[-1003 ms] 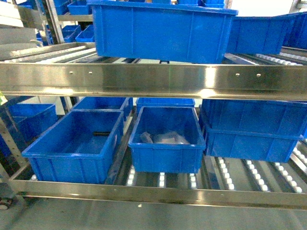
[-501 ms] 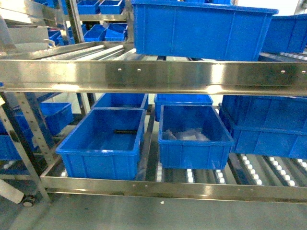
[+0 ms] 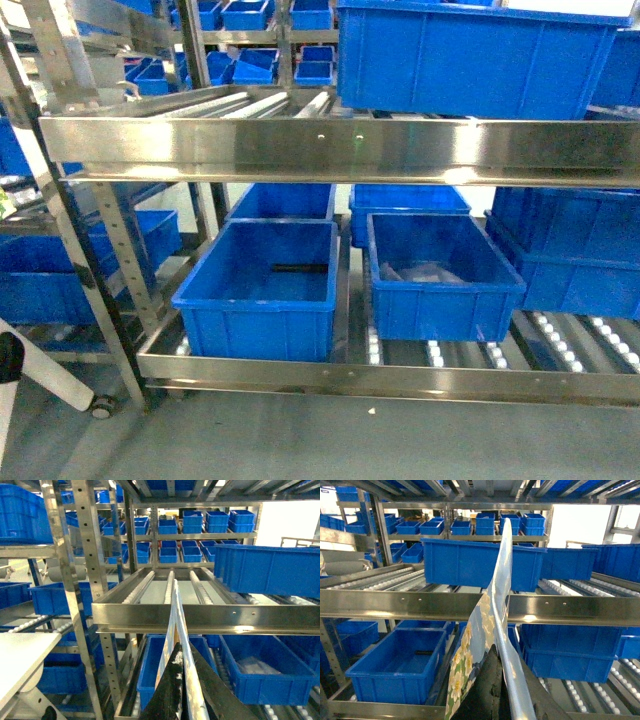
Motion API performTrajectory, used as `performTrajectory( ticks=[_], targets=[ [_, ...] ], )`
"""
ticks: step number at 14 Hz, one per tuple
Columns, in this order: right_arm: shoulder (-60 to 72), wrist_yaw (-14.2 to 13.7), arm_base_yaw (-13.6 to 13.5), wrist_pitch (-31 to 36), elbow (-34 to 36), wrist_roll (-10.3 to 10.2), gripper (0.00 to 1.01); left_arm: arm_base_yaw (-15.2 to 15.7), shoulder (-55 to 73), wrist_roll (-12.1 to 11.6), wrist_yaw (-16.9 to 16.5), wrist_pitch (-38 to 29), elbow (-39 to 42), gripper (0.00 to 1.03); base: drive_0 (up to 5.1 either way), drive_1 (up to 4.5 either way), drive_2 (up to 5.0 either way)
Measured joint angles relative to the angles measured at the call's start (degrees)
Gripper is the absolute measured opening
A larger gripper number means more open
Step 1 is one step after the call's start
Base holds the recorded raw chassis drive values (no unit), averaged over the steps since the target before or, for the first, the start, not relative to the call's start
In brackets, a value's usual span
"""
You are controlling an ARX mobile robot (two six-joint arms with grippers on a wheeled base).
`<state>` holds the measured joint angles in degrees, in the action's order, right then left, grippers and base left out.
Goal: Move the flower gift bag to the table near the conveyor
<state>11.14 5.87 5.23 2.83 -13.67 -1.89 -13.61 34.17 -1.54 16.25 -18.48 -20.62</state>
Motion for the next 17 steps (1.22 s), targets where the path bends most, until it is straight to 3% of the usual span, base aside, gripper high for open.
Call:
performTrajectory(
  ticks=[17],
  targets=[
    [-0.02,0.02,0.0,0.11,0.0,0.0,0.02,0.0,0.0,0.0,0.0,0.0,0.02,0.02,-4.8,3.14,1.8]
  ],
)
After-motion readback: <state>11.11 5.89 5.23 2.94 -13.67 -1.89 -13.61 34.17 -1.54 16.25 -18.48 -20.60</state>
